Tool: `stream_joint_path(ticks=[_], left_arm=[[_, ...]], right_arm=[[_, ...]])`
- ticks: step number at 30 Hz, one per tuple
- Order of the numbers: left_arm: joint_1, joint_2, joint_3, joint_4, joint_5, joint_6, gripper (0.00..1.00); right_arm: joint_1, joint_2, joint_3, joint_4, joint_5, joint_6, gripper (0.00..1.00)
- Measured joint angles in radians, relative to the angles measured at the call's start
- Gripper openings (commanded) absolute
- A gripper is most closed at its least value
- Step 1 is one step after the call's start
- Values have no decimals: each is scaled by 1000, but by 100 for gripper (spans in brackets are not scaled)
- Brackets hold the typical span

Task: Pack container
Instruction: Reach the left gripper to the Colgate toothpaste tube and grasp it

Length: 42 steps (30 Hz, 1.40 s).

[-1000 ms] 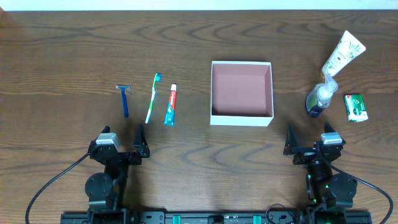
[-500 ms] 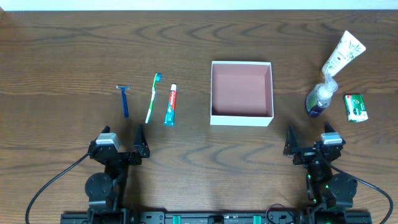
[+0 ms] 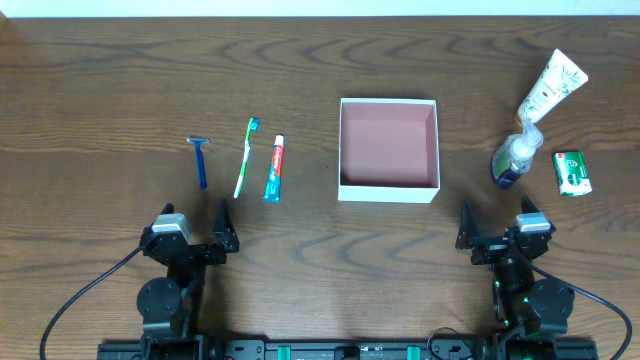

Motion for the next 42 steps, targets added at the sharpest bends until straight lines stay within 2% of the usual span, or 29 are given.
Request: stream_joint_path(ticks=[6,11,16,24,30,33,36,40,42], left_arm=[[0,0,-12,70,146,-18,98],[0,30,35,55,212,-16,98],[0,215,278,-47,278,27,98],[-1,740,815,-433,394,134,98],[-10,978,1028,-504,548,150,98],[-55,1057,1114,-644,485,156,98],[-167,1139,1199,-774,310,165,98],[-321,1244,1275,-830,99,145,98],[-350,1288,1289,-829,35,116,98]], right_arm=[[0,0,0,0,0,0,99],[0,0,0,0,0,0,99],[0,0,0,0,0,0,99],[0,0,0,0,0,0,99],[0,0,0,0,0,0,99],[0,0,0,0,0,0,99],[0,0,0,0,0,0,99],[0,0,0,0,0,0,99],[0,0,0,0,0,0,99]])
